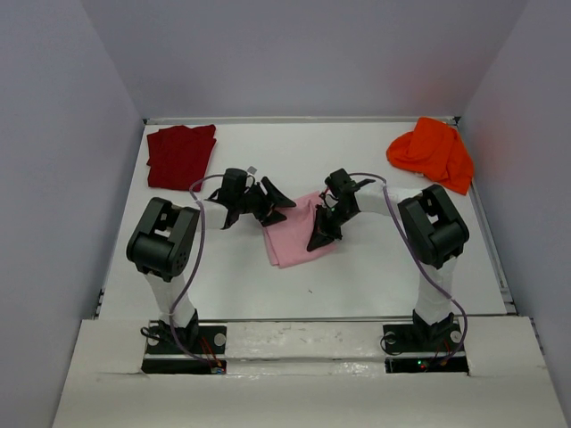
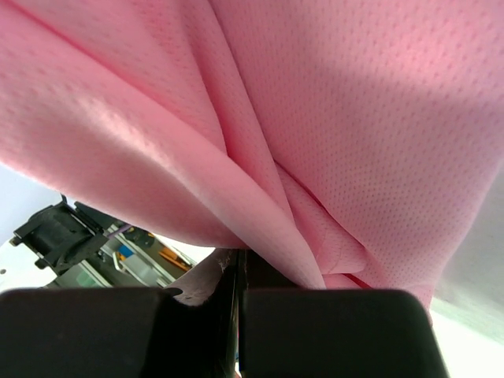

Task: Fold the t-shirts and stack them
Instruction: Smooth out wrinkles on the folded tshirt

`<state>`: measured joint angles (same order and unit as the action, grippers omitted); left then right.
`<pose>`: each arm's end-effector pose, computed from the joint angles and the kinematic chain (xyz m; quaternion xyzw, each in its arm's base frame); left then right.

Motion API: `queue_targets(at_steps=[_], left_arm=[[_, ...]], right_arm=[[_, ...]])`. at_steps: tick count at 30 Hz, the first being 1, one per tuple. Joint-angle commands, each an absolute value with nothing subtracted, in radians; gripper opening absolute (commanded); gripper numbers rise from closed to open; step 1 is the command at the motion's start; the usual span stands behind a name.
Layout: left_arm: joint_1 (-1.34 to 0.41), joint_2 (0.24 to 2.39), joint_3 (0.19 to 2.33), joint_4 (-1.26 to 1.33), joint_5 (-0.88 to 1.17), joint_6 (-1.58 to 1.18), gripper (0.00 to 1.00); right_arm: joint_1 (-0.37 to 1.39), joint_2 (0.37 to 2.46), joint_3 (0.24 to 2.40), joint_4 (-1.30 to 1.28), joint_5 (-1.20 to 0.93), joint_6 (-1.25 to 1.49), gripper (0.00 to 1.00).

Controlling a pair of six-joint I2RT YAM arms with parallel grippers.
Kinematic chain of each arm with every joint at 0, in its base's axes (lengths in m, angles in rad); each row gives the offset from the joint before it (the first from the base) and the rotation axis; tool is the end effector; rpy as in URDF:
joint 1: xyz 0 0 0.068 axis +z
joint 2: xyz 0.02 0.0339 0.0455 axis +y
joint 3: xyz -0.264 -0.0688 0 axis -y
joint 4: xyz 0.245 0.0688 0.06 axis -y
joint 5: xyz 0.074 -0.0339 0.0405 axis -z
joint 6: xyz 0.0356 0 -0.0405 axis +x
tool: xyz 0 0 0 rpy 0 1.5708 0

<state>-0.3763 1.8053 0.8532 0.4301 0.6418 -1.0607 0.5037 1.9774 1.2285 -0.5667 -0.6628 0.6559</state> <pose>0.3281 -0.1525 0.1544 -0.1269 0.8268 -0.5183 0.1779 0.3139 0.1980 0.1344 -0.0300 -0.9383 -0.3359 0.0761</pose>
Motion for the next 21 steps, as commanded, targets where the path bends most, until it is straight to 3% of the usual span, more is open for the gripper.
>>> queue_targets(at_steps=[1, 14, 21], left_arm=[[-0.342, 1.845, 0.933, 0.477, 0.698, -1.046, 0.69], [-0.285, 2.037, 1.106, 0.425, 0.709, -0.973, 0.69], [-0.253, 1.957, 1.225, 0.256, 0.618, -0.856, 0.7]], right_arm=[[0.514, 1.942, 1.224, -0.546, -0.658, 0.657, 0.0], [0.514, 1.937, 1.241, -0.546, -0.663, 0.66, 0.0], [0.514, 1.937, 1.233, -0.545, -0.66, 0.664, 0.0]])
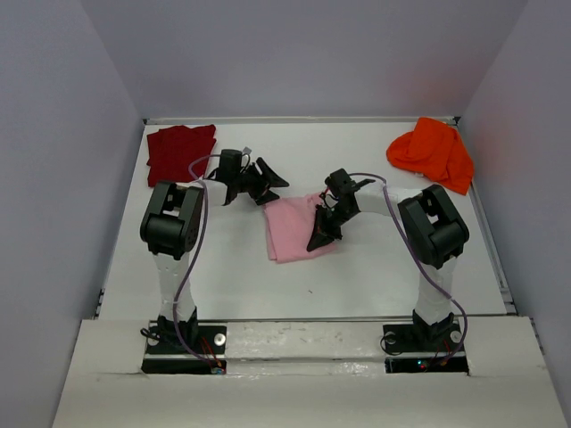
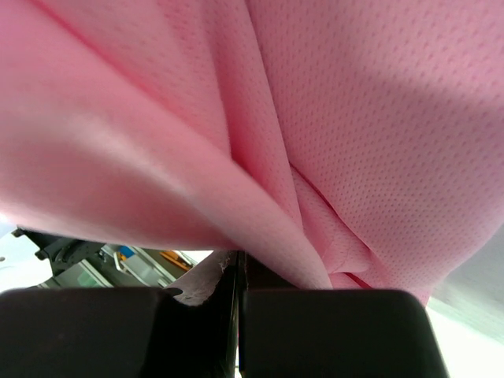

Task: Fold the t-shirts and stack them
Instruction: Smooth out wrinkles on the folded tshirt

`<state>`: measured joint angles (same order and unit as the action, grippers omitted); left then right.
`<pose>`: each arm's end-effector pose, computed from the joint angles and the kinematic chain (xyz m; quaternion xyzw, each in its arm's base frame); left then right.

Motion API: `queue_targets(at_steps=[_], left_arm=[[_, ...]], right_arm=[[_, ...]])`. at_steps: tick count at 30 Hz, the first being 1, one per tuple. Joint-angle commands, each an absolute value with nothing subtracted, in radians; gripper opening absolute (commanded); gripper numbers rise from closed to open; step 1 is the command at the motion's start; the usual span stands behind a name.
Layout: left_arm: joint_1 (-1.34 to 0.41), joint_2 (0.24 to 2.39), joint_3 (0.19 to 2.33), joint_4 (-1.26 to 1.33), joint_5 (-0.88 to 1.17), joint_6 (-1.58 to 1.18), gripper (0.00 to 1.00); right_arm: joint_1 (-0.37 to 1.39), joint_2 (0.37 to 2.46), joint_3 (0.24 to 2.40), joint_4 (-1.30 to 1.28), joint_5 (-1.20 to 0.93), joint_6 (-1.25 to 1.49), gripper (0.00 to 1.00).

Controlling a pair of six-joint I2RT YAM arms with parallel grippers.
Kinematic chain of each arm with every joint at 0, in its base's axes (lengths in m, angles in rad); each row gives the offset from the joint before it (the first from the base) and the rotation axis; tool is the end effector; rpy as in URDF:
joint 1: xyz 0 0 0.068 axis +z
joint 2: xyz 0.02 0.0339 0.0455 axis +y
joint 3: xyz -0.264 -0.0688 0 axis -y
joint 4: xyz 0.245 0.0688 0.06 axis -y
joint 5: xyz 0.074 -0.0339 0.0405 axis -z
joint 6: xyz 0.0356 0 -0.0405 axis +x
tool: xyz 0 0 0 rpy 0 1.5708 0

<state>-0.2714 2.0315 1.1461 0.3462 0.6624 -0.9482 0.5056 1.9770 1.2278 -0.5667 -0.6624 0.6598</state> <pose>0.4050 -0.1354 0.1459 -0.1218 0.8292 -0.4990 0.2204 0.3134 0.1985 0.1343 -0.0310 -0.9384 -0.3355 0.0771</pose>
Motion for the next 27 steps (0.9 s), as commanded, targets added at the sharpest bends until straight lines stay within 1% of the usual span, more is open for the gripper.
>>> queue_targets(at_steps=[1, 7, 14, 19, 20, 21, 24, 27], left_arm=[[-0.244, 1.932, 1.245, 0.244, 0.614, -0.854, 0.7], [-0.235, 1.824, 1.252, 0.265, 0.682, -0.911, 0.7], [-0.275, 1.704, 1.109, 0.405, 0.778, -1.045, 0.7], [-0.313, 1.689, 0.977, 0.586, 0.813, -1.149, 0.7], [-0.321, 1.693, 0.956, 0.627, 0.819, -1.207, 0.7], [-0.324, 1.697, 0.909, 0.743, 0.824, -1.244, 0.7], [-0.34, 1.724, 0.85, 0.898, 0.827, -1.363, 0.7], [-0.356, 1.755, 0.851, 0.925, 0.818, -1.373, 0.7]], right_arm=[[0.514, 1.937, 1.232, -0.545, -0.658, 0.666, 0.0], [0.514, 1.94, 1.242, -0.543, -0.658, 0.669, 0.0], [0.514, 1.95, 1.249, -0.543, -0.658, 0.669, 0.0], [0.514, 1.956, 1.255, -0.541, -0.661, 0.672, 0.0], [0.514, 1.957, 1.256, -0.541, -0.661, 0.673, 0.0], [0.514, 1.959, 1.256, -0.541, -0.661, 0.675, 0.0], [0.514, 1.956, 1.258, -0.541, -0.661, 0.678, 0.0], [0.514, 1.956, 1.259, -0.541, -0.663, 0.678, 0.0]])
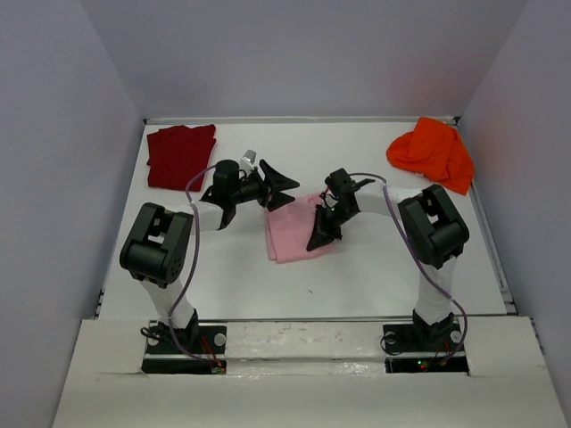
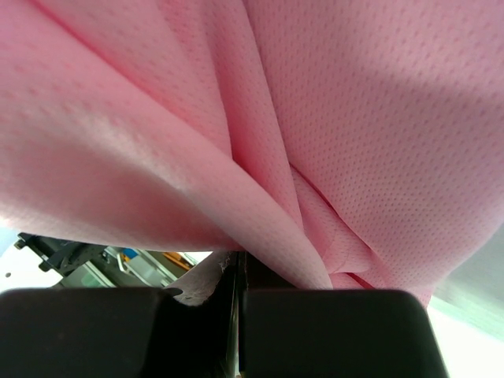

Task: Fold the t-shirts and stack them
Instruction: Smooth out wrinkles on the folded tshirt

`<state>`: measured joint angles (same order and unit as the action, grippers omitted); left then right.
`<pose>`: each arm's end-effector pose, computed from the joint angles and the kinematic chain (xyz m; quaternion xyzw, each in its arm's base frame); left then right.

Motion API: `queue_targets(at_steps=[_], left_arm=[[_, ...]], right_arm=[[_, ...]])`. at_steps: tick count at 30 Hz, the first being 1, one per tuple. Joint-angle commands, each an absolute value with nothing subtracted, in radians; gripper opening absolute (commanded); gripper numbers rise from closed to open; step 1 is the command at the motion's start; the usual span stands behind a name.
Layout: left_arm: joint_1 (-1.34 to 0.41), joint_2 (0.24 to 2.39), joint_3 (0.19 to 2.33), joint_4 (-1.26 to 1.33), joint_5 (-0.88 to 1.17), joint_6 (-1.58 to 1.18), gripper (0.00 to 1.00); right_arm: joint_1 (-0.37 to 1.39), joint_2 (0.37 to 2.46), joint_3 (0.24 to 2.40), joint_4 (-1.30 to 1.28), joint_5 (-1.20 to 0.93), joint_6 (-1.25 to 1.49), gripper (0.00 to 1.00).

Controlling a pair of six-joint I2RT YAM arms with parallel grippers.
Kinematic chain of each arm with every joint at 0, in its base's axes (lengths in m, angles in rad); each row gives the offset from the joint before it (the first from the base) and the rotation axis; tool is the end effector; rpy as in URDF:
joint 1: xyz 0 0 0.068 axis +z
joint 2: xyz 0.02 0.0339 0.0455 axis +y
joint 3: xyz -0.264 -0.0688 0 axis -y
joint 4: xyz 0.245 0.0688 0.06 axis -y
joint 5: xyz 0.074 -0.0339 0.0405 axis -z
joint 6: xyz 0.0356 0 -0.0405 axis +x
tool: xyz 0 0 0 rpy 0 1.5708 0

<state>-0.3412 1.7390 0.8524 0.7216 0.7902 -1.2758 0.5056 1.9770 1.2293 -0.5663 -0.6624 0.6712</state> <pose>0.3338 -0.1454 0.2056 -0.0951 0.7408 -0.6343 0.1996 0.3137 0.1987 0.1347 -0.0361 -0.9381 -0.3355 0.0783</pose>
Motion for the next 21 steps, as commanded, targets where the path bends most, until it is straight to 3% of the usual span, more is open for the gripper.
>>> queue_targets(at_steps=[1, 6, 9, 21], left_arm=[[-0.367, 1.766, 0.853, 0.968, 0.818, -1.391, 0.7], [-0.4, 1.89, 0.857, 1.213, 0.812, -1.528, 0.7], [-0.431, 1.957, 0.902, 1.233, 0.804, -1.548, 0.7], [-0.48, 2.052, 1.015, 0.991, 0.769, -1.396, 0.77]], right_arm=[[0.514, 1.954, 1.258, -0.543, -0.663, 0.678, 0.0], [0.514, 1.95, 1.249, -0.54, -0.663, 0.681, 0.0], [0.514, 1.945, 1.247, -0.54, -0.66, 0.68, 0.0], [0.514, 1.924, 1.232, -0.54, -0.663, 0.667, 0.0]])
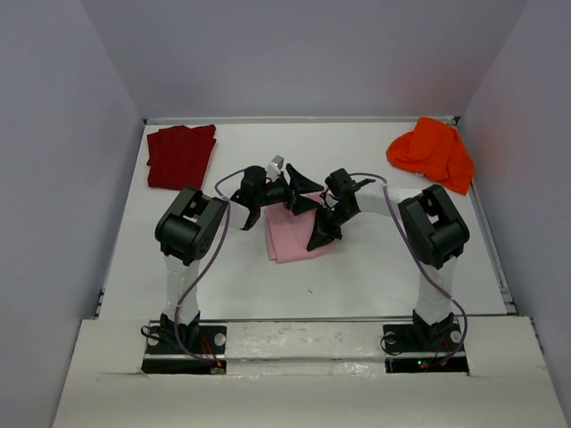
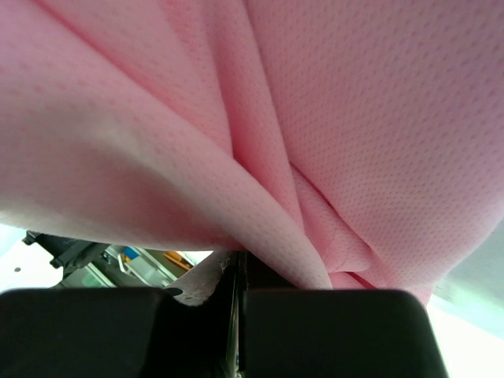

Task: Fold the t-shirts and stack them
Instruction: Smooth out wrinkles on the folded tshirt

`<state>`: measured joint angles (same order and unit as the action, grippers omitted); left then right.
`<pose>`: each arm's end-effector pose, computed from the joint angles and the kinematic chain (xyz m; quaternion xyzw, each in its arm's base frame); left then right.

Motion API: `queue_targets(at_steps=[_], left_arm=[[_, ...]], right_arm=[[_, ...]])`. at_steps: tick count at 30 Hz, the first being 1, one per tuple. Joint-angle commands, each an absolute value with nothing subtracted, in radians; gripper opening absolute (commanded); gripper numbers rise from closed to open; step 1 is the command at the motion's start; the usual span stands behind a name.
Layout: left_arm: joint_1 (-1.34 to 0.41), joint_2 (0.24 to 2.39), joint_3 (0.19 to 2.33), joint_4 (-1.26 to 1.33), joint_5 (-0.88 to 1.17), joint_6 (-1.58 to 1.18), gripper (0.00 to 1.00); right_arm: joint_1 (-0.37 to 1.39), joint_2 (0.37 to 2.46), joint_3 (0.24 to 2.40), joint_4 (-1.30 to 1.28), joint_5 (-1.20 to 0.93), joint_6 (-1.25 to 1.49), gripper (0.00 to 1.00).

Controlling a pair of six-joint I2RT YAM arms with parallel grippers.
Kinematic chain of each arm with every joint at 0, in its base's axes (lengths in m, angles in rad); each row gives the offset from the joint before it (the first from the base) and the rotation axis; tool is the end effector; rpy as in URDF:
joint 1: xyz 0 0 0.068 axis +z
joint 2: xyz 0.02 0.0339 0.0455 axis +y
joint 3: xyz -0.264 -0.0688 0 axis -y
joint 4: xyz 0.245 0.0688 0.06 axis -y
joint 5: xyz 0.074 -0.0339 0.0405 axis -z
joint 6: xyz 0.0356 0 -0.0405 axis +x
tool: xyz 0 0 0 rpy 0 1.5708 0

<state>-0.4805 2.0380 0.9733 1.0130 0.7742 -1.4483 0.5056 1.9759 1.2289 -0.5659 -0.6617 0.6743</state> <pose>0.3516 -0.2113 0.1589 -0.0823 0.7153 -0.6800 0.1385 0.3136 0.1986 0.1350 -0.0374 -0.9381 -0.3354 0.0782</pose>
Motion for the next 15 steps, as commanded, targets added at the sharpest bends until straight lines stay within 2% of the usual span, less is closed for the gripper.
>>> queue_targets(at_steps=[1, 15], left_arm=[[-0.48, 2.065, 1.019, 0.98, 0.758, -1.384, 0.78], [-0.48, 2.078, 1.057, 0.856, 0.689, -1.325, 0.8]], right_arm=[[0.514, 1.921, 1.232, -0.538, -0.663, 0.667, 0.0], [0.514, 1.914, 1.227, -0.545, -0.673, 0.643, 0.0]])
